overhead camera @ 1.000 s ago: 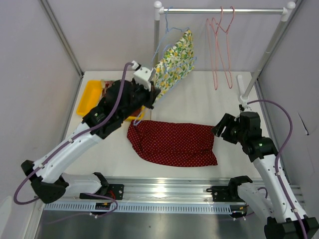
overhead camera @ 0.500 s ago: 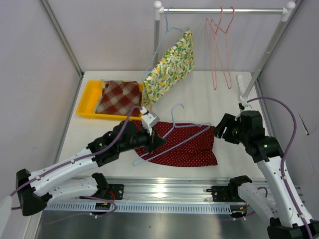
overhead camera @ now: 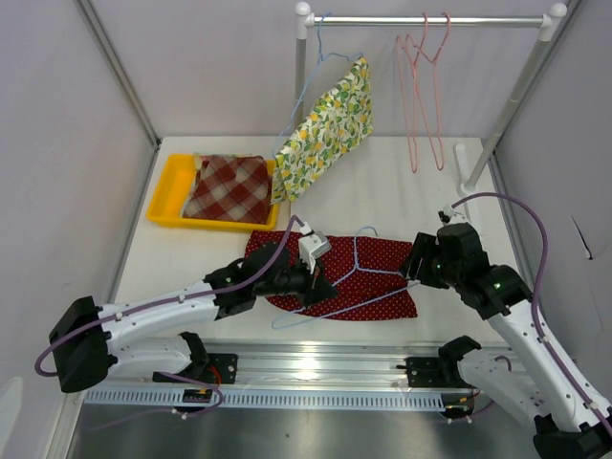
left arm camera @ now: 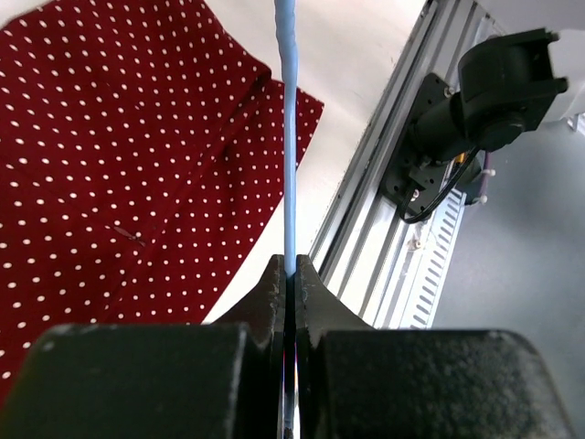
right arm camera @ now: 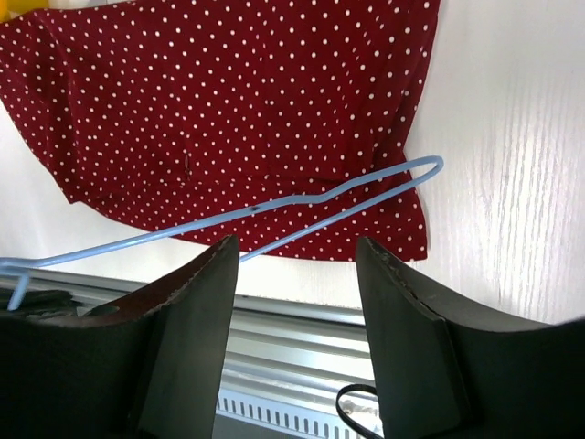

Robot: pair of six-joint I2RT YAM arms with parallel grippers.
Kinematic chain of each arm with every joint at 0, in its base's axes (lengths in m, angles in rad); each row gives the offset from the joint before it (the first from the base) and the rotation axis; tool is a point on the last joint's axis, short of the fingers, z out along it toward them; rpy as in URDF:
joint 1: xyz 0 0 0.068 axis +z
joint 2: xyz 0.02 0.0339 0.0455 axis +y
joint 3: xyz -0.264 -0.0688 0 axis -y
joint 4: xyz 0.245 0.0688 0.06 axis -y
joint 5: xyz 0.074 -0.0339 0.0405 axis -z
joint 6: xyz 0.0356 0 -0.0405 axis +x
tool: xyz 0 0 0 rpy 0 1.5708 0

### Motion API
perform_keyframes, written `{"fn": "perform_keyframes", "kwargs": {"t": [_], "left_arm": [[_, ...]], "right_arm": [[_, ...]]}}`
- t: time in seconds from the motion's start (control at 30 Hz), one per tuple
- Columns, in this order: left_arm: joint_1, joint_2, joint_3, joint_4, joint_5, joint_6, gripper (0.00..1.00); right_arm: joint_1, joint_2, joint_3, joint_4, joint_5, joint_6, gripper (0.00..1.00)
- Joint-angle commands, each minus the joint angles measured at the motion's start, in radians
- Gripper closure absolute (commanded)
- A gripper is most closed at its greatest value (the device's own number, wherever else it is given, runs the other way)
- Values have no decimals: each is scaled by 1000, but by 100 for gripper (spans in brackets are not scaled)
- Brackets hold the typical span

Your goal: Place the skirt on the hanger

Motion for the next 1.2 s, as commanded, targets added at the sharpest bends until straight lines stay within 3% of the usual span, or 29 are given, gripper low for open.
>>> {"fn": "perform_keyframes", "kwargs": {"t": [0.0, 0.27, 1.17], "left_arm": [[-3, 30, -6, 116, 33, -13, 100], [58, 111, -46, 190, 91, -19, 100], [152, 162, -124, 328, 193, -56, 100]], "right_arm": [[21, 9, -5, 20, 67, 41, 41], [69, 49, -130, 121, 78, 120, 48], [81, 273, -298, 405, 148, 163, 50]]}}
